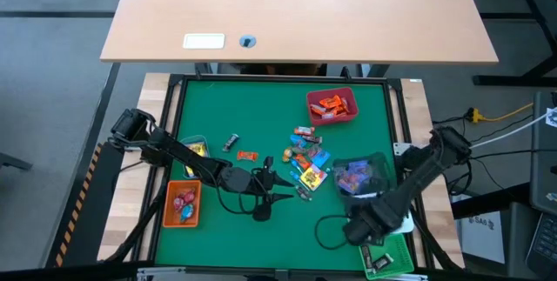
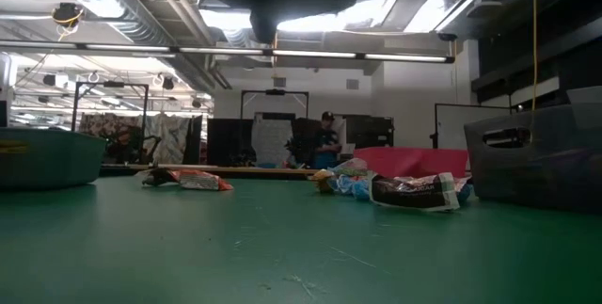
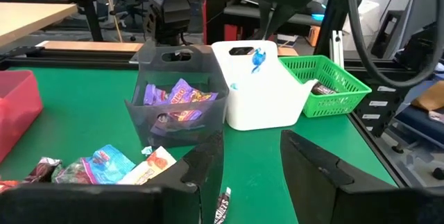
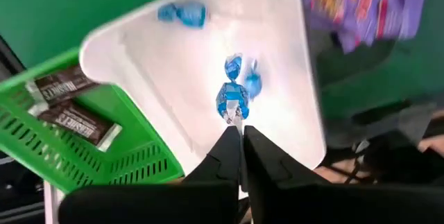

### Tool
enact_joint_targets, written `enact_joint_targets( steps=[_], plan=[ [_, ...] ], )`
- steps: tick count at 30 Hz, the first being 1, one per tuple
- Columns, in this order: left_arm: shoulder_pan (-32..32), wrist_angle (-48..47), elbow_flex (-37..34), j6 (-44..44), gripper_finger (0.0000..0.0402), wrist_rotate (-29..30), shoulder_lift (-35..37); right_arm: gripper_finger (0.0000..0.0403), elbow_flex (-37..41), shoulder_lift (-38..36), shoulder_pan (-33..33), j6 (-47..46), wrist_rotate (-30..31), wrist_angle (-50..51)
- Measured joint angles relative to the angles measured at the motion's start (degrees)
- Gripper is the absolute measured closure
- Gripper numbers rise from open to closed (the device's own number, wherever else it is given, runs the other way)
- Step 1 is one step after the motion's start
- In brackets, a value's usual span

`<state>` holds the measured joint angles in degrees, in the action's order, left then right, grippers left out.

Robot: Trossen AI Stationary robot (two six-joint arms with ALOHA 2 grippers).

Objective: Sort candy
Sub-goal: Put the blue candy into the white bin, then put the brown chocolate bar into the green bin

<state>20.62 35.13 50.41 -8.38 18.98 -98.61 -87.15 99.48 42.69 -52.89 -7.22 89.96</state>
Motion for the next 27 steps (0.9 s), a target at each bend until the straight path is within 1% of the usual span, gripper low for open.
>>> enact_joint_targets(
  steps=[3, 7, 9, 12, 15, 17, 20, 23, 27],
  plan=[
    [0.00, 0.01, 0.00, -0.01, 0.0270, 0.00, 0.00, 0.0398, 1.14, 0.00, 2.48, -3.79, 0.02, -0.05],
    [0.00, 0.01, 0.00, 0.00, 0.0270, 0.00, 0.00, 0.0397, 1.24, 0.00, 4.12, -4.24, 0.03, 0.00],
    [0.00, 0.01, -0.01, 0.00, 0.0270, 0.01, 0.00, 0.0389, 1.24, 0.00, 4.22, -4.30, 0.02, -0.06],
    [0.00, 0.01, -0.02, 0.00, 0.0270, 0.01, 0.00, 0.0357, 1.24, 0.00, 4.16, -4.32, 0.02, -0.01],
    [0.00, 0.01, -0.02, 0.00, 0.0270, 0.02, 0.00, 0.0309, 1.24, 0.00, 3.70, -4.30, -0.03, 0.04],
    [0.00, 0.01, -0.04, 0.00, 0.0270, 0.02, 0.00, 0.0279, 1.22, 0.00, 3.22, -3.43, -2.13, 0.07],
    [0.00, 0.01, -0.06, 0.00, 0.0270, 0.02, 0.00, 0.0250, 0.81, 0.00, 1.44, -1.05, -9.35, 0.01],
    [0.00, 0.01, -0.07, 0.00, 0.0270, 0.02, 0.00, 0.0238, 0.46, 0.00, -0.89, -1.13, -13.77, 0.03],
    [0.00, 0.01, -0.07, 0.00, 0.0270, 0.04, 0.00, 0.0236, 0.45, 0.00, -4.12, -0.66, -18.52, 0.07]
  ],
)
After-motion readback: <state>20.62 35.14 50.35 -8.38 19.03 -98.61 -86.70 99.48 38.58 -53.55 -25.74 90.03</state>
